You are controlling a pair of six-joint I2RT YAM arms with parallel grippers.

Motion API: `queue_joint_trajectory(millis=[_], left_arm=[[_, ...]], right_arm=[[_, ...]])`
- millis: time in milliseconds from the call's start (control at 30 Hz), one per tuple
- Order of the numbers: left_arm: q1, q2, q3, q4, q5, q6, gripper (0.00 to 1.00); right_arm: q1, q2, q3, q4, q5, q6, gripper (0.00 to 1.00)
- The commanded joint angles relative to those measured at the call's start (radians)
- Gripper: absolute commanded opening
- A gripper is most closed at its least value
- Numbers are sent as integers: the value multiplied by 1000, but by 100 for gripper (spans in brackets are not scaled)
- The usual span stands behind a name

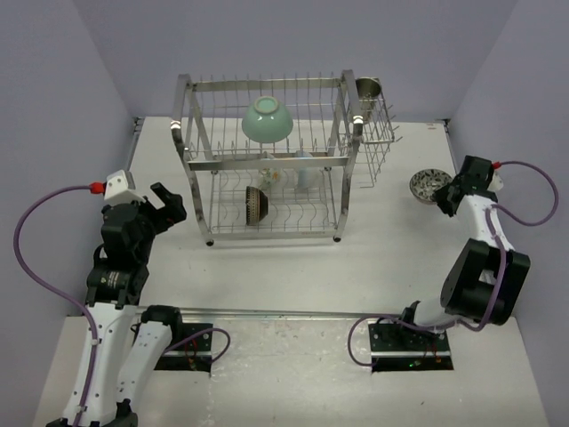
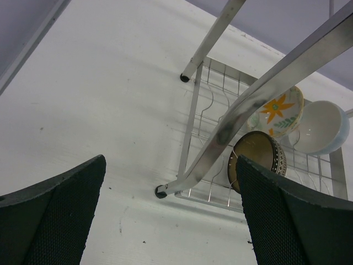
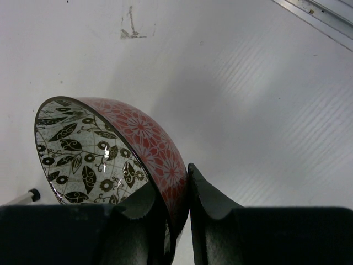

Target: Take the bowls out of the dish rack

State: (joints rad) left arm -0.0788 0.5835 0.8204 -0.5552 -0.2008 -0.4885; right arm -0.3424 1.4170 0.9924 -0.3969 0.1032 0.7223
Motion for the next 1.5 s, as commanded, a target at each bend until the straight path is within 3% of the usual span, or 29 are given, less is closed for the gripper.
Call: queue_joint_trajectory(millis=[0, 433, 867, 1000, 1067, 1167, 1467], left_arm=[[7, -5, -16, 38, 23, -12, 100], [7, -8, -29, 47, 38, -9, 100], [7, -2, -56, 64, 44, -9, 100], [7, -1, -63, 69, 49, -9, 100], [7, 1, -64, 70, 54, -10, 100], [7, -1, -66, 75, 58, -13, 100], [7, -11, -52, 52, 63, -13, 100]], right_arm=[[-18, 87, 112, 109, -77, 101, 0], [-33, 358, 236, 145, -88, 135, 0], [-30, 441, 270, 135, -85, 118, 0], [-27, 461, 293, 101, -94, 112, 14], [-18, 465, 302, 89, -86, 106, 26], [-12, 448, 284, 101, -79, 101, 34], [3, 424, 267, 93, -57, 92, 41]])
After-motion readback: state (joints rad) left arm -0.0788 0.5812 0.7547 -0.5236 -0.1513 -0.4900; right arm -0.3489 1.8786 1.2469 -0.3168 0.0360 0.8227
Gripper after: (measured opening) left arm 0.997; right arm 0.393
